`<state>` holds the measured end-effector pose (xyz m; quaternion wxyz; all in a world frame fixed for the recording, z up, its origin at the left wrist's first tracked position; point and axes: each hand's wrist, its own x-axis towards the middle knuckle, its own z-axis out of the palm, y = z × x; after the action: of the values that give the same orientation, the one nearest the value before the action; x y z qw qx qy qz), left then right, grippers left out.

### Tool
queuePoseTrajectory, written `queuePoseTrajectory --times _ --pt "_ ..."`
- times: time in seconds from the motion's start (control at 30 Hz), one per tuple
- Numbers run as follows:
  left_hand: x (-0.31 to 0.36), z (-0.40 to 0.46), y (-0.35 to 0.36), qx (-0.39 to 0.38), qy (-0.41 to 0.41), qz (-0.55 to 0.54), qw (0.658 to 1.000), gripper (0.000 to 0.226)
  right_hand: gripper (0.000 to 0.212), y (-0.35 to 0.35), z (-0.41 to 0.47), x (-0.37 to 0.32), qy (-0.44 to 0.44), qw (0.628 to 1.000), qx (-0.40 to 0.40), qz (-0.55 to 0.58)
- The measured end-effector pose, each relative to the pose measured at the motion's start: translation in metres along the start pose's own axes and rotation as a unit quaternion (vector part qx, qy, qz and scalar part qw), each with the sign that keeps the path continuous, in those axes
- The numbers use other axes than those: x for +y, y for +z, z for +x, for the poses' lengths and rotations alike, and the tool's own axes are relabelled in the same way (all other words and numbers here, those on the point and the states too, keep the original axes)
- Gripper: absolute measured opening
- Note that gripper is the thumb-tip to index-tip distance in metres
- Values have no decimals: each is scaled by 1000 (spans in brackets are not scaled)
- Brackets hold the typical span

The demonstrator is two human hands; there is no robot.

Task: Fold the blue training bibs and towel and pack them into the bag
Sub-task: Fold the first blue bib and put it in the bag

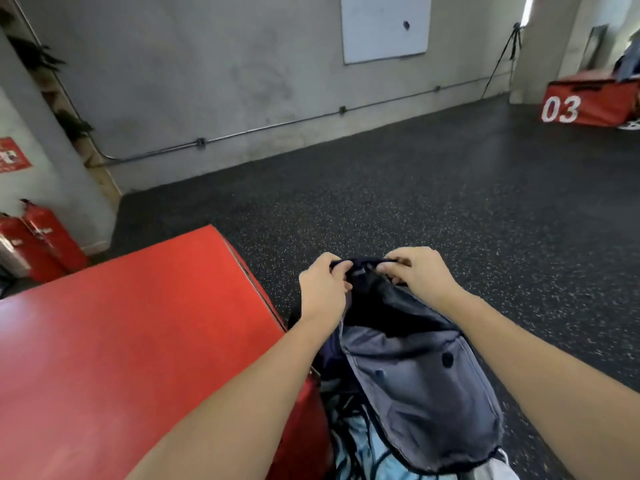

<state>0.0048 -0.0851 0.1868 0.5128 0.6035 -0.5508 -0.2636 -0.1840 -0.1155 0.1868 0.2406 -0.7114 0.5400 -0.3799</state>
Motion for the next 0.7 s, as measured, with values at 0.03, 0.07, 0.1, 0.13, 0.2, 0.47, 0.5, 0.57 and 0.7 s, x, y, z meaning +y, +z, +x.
queuePoseTrajectory --times 0.03,0.07,0.1,0.13,0.2,0.47,0.5,0.57,0.7 --pt "17 9 -11 8 17 -4 1000 16 13 -8 6 -18 -11 1000 13 10" --pt "33 17 -23 18 35 -7 999 16 11 -14 12 -38 -24 999 26 17" --pt "48 25 -36 29 53 -9 998 17 10 -21 16 -59 -40 998 39 27" --pt "65 32 -50 42 71 -10 997 17 9 -27 20 -81 -56 996 52 35" --pt "99 44 -82 73 109 -3 991 19 11 -37 26 -130 -95 991 80 50" --pt "211 24 -249 181 211 31 960 18 28 -41 14 -322 -237 959 116 103" --pt "221 14 -273 196 223 38 954 17 28 -36 6 -343 -254 953 120 112" --pt "232 -11 -319 218 240 64 944 14 25 -20 -12 -377 -279 945 110 131" --pt "205 -73 -407 213 214 174 937 9 13 36 -58 -412 -291 943 13 164"
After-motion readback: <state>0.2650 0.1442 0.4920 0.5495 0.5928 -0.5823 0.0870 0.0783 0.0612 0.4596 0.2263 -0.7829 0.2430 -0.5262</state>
